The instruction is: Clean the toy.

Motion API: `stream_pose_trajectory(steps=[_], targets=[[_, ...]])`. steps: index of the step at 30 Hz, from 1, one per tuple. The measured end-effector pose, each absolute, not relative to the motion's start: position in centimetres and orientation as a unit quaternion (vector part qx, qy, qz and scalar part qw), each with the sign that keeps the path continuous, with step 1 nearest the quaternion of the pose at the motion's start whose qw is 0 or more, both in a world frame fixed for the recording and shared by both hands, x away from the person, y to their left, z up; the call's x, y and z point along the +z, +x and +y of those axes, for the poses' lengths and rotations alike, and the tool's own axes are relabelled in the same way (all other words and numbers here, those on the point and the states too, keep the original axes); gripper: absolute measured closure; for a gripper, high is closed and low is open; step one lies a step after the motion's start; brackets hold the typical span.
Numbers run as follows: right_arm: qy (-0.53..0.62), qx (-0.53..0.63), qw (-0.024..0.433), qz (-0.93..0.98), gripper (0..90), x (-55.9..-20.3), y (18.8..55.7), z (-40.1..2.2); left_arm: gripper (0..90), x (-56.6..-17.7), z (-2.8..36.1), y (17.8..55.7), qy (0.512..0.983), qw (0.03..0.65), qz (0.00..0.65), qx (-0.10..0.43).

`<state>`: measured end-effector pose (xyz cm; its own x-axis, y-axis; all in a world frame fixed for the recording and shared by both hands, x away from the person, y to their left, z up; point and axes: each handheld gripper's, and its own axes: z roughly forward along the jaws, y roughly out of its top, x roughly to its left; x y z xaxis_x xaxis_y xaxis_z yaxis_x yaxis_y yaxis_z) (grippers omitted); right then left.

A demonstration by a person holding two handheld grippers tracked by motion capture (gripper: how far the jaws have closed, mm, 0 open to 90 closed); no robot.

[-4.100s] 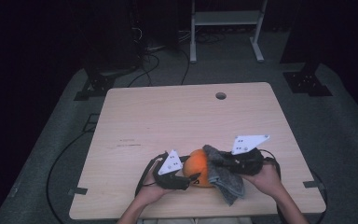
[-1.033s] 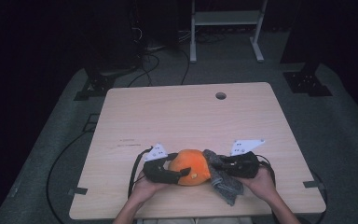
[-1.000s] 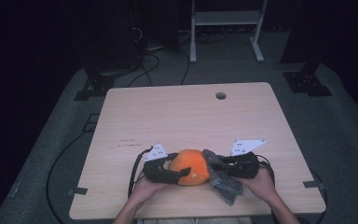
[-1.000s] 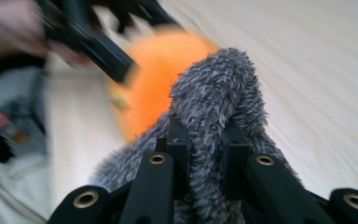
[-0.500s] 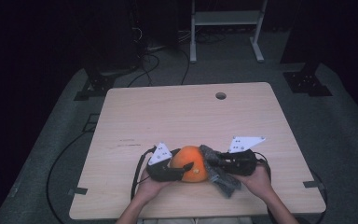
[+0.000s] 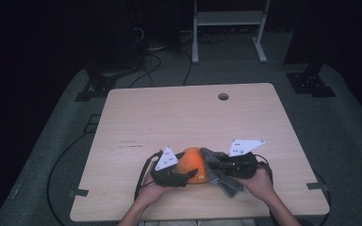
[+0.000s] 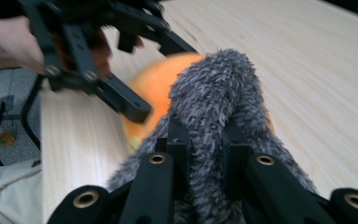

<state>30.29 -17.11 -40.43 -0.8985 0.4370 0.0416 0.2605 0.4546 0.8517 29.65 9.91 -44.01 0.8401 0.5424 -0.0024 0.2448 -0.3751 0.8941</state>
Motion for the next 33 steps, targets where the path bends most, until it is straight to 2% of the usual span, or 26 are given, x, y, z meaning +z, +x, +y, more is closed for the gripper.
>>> stream_pose_trajectory(steps=[6,10,16,20,22,24,25,27,29,30,31,32,33], targets=[[0.25,0.452,0.089,0.852,77.5,-41.6,31.1,-18.6,26.5,-44.1,9.8,29.5,0.816,0.505,0.239,0.148],[0.207,0.488,0.088,0.844,77.2,-39.9,30.0,-17.2,26.5,-44.2,9.5,29.3,0.815,0.506,0.237,0.152],[0.241,0.452,0.09,0.854,77.4,-41.3,30.8,-18.3,26.5,-44.2,9.5,29.0,0.819,0.501,0.233,0.153],[0.236,0.466,0.086,0.849,77.4,-40.8,30.2,-18.0,26.2,-44.3,9.1,28.8,0.82,0.501,0.223,0.165],[0.209,0.472,0.1,0.851,77.4,-40.1,29.6,-16.8,25.0,-44.3,9.3,28.9,0.819,0.502,0.225,0.163],[0.207,0.469,0.1,0.853,77.4,-40.2,29.7,-16.7,23.2,-44.2,9.6,29.1,0.819,0.507,0.224,0.148],[0.209,0.465,0.092,0.855,77.5,-40.6,29.9,-16.8,18.6,-44.0,9.8,29.3,0.817,0.513,0.227,0.137],[0.209,0.46,0.084,0.859,77.5,-41.0,30.1,-17.3,13.5,-43.7,10.6,29.9,0.797,0.536,0.253,0.111],[0.212,0.46,0.076,0.859,77.5,-41.1,30.0,-17.7,9.8,-44.0,11.0,30.8,0.794,0.532,0.287,0.065],[0.212,0.459,0.077,0.859,77.4,-41.1,30.0,-17.8,10.5,-44.2,10.9,31.1,0.797,0.524,0.298,0.052],[0.213,0.46,0.08,0.858,77.3,-41.0,30.0,-17.8,13.8,-44.4,10.7,30.9,0.797,0.523,0.297,0.061],[0.205,0.47,0.09,0.854,77.3,-40.4,29.7,-17.3,21.0,-44.2,10.5,30.7,0.802,0.52,0.284,0.075],[0.198,0.473,0.093,0.854,77.3,-40.1,29.5,-17.0,23.3,-44.1,10.3,30.5,0.806,0.517,0.276,0.087]])
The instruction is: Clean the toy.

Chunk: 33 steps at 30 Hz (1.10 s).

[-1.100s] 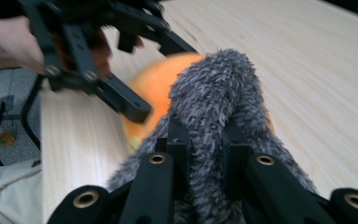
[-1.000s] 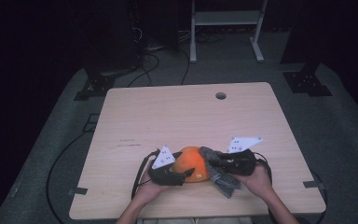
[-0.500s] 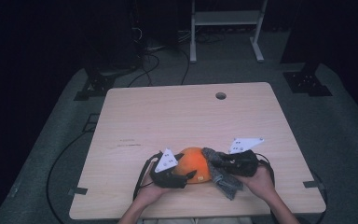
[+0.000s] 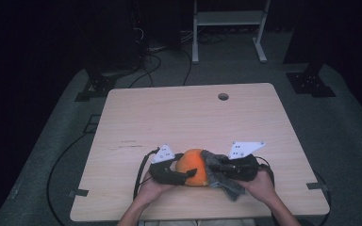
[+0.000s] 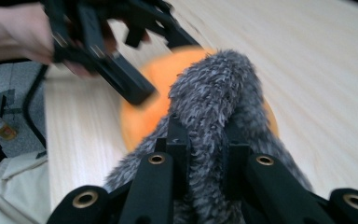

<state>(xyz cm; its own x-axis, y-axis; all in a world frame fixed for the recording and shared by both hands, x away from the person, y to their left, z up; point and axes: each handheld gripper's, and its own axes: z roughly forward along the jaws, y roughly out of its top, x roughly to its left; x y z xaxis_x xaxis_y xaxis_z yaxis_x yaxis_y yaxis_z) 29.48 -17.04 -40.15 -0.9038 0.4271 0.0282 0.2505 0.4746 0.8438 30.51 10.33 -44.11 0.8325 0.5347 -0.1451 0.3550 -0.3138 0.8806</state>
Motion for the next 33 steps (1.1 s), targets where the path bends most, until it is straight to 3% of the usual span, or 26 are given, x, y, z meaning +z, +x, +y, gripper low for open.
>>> stream_pose_trajectory(steps=[3,9,16,21,23,28,33], targets=[[0.187,0.475,0.101,0.854,77.2,-39.9,29.2,-16.4,26.9,-43.7,9.5,29.6,0.82,0.502,0.245,0.129],[0.219,0.452,0.103,0.859,77.8,-40.8,30.2,-17.9,23.8,-43.7,10.0,29.9,0.816,0.509,0.247,0.115],[0.186,0.472,0.11,0.855,77.6,-39.5,29.2,-16.8,25.4,-43.5,8.7,29.0,0.83,0.494,0.214,0.147],[0.2,0.462,0.1,0.858,77.6,-40.5,29.8,-17.8,9.5,-43.7,9.8,30.4,0.819,0.505,0.258,0.086],[0.207,0.462,0.098,0.857,77.6,-40.5,30.0,-18.2,8.4,-44.2,9.8,30.9,0.815,0.506,0.277,0.053],[0.178,0.481,0.102,0.852,77.5,-39.5,28.9,-16.7,28.9,-43.5,9.1,29.8,0.823,0.499,0.248,0.11],[0.191,0.467,0.111,0.856,77.7,-39.9,29.5,-17.2,33.0,-42.8,9.2,29.3,0.82,0.504,0.236,0.131]])
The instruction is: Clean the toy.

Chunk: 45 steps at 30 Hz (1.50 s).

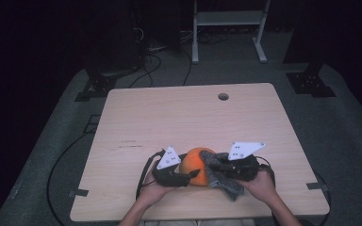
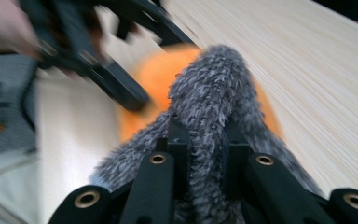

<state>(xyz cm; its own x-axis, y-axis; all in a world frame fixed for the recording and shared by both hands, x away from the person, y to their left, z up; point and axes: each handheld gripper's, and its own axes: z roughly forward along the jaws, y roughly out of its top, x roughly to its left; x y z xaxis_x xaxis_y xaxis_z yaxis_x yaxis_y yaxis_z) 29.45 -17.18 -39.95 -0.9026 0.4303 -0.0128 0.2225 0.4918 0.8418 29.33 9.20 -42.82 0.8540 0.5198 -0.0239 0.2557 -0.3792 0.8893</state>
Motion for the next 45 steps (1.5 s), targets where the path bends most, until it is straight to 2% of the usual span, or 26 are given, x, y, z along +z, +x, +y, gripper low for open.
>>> stream_pose_trajectory(steps=[2,5,8,10,11,12,13,16,18,20,23,26,27,30,32,39,41,45], targets=[[0.211,0.462,0.107,0.855,77.7,-40.4,30.0,-18.2,29.3,-43.0,9.1,29.5,0.817,0.509,0.24,0.124],[0.206,0.451,0.115,0.861,77.7,-40.5,29.9,-18.1,12.7,-43.4,9.1,30.0,0.819,0.504,0.252,0.106],[0.207,0.451,0.111,0.861,77.6,-40.6,30.0,-18.0,9.5,-43.9,9.6,30.5,0.815,0.508,0.267,0.077],[0.209,0.451,0.111,0.86,77.6,-40.6,30.1,-18.0,11.4,-43.9,9.6,30.5,0.814,0.508,0.272,0.075],[0.209,0.452,0.112,0.86,77.6,-40.5,30.1,-18.0,22.7,-43.9,9.6,30.5,0.814,0.507,0.271,0.082],[0.208,0.454,0.114,0.859,77.5,-40.3,29.9,-17.8,22.7,-43.8,9.5,30.2,0.815,0.505,0.268,0.099],[0.193,0.467,0.116,0.855,77.4,-39.8,29.3,-17.2,30.1,-43.6,9.3,30.1,0.815,0.504,0.264,0.109],[0.158,0.471,0.125,0.859,77.5,-39.1,28.3,-15.6,32.3,-42.9,8.3,29.1,0.823,0.498,0.235,0.14],[0.157,0.467,0.127,0.861,77.6,-39.1,28.3,-15.6,32.4,-42.7,8.3,28.9,0.827,0.494,0.225,0.148],[0.17,0.468,0.119,0.859,77.8,-39.5,28.9,-16.4,31.5,-42.8,8.6,29.0,0.826,0.498,0.226,0.135],[0.187,0.467,0.112,0.857,77.8,-40.0,29.5,-17.6,18.9,-43.1,9.0,29.7,0.819,0.508,0.245,0.104],[0.192,0.461,0.115,0.859,77.7,-40.1,29.4,-17.7,14.2,-43.6,9.1,30.3,0.817,0.51,0.261,0.074],[0.191,0.461,0.116,0.859,77.7,-40.0,29.4,-17.6,14.9,-43.6,9.1,30.3,0.817,0.506,0.264,0.077],[0.18,0.482,0.113,0.85,77.5,-39.3,28.9,-16.7,27.8,-43.4,9.1,29.9,0.82,0.499,0.258,0.11],[0.176,0.483,0.12,0.849,77.5,-39.0,28.9,-16.3,32.4,-42.9,8.8,29.4,0.821,0.501,0.241,0.13],[0.205,0.471,0.123,0.849,77.7,-39.8,29.8,-17.7,34.5,-42.2,8.9,29.1,0.818,0.506,0.232,0.146],[0.189,0.48,0.123,0.848,77.6,-39.4,29.3,-17.2,32.1,-42.2,8.8,29.1,0.82,0.504,0.229,0.148],[0.193,0.458,0.125,0.859,77.8,-40.0,29.5,-17.0,15.1,-42.7,9.5,29.9,0.814,0.51,0.252,0.119]])
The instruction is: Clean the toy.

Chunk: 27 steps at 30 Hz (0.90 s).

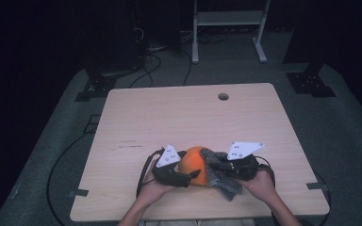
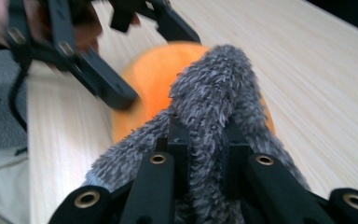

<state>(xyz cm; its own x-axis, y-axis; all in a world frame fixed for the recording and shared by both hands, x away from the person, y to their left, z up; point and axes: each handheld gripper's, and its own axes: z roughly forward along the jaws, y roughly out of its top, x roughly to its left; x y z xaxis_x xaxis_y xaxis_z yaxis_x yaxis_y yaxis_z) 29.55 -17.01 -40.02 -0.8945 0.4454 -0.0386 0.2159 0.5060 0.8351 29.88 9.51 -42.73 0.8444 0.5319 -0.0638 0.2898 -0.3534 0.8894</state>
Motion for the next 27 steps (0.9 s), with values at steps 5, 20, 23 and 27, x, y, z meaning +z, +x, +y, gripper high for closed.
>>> stream_pose_trajectory(steps=[5,20,23,27], targets=[[0.202,0.459,0.122,0.857,77.7,-40.0,29.7,-17.2,17.1,-43.4,9.4,30.3,0.816,0.501,0.27,0.1],[0.187,0.469,0.132,0.853,77.9,-39.1,29.0,-17.0,23.5,-42.6,8.4,29.3,0.816,0.509,0.241,0.129],[0.163,0.475,0.136,0.854,77.9,-38.5,28.4,-16.1,26.1,-42.1,7.7,28.6,0.826,0.499,0.217,0.149],[0.182,0.467,0.13,0.855,78.1,-39.2,29.2,-17.1,12.7,-42.5,8.7,29.6,0.822,0.504,0.238,0.113]])
